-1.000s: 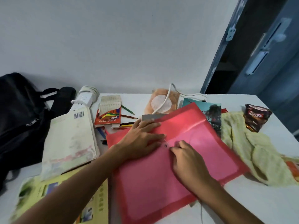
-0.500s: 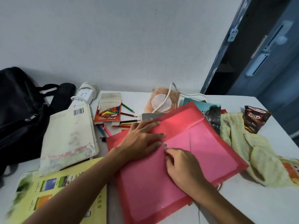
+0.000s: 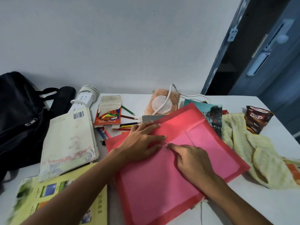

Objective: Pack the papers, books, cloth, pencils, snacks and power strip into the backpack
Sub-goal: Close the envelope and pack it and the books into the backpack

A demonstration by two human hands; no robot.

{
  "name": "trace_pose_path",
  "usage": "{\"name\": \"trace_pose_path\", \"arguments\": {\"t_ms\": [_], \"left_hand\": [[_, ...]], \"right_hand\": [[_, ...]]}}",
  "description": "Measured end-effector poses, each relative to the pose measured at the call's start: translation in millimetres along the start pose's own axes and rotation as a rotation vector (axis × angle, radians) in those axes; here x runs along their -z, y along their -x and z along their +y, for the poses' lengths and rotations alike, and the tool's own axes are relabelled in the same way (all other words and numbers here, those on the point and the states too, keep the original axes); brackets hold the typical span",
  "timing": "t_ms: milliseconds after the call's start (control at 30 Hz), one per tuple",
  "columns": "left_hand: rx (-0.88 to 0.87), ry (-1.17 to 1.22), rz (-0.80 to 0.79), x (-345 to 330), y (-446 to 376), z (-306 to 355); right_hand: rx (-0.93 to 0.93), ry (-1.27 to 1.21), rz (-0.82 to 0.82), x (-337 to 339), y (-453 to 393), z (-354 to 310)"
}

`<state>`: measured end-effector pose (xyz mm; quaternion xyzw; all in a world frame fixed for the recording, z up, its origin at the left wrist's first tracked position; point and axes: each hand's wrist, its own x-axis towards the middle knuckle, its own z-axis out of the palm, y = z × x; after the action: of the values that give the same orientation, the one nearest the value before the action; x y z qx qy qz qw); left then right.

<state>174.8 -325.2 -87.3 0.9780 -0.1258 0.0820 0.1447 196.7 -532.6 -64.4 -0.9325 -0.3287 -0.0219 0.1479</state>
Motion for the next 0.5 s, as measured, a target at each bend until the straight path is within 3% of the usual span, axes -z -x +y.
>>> {"name": "trace_pose_path", "arguments": {"t_ms": [133, 300, 500], "left_hand": [[-0.009, -0.006, -0.001, 2, -1, 0], [-0.087, 0.016, 0.077, 1, -8, 7], [-0.017, 0.033, 0.058, 0, -18, 21]], "right_hand": [[-0.011, -0.111, -0.153, 14, -7, 1], [-0.157, -0.412, -0.374, 21, -30, 9], [-0.259, -0.567, -0.410, 11, -46, 12]]}}
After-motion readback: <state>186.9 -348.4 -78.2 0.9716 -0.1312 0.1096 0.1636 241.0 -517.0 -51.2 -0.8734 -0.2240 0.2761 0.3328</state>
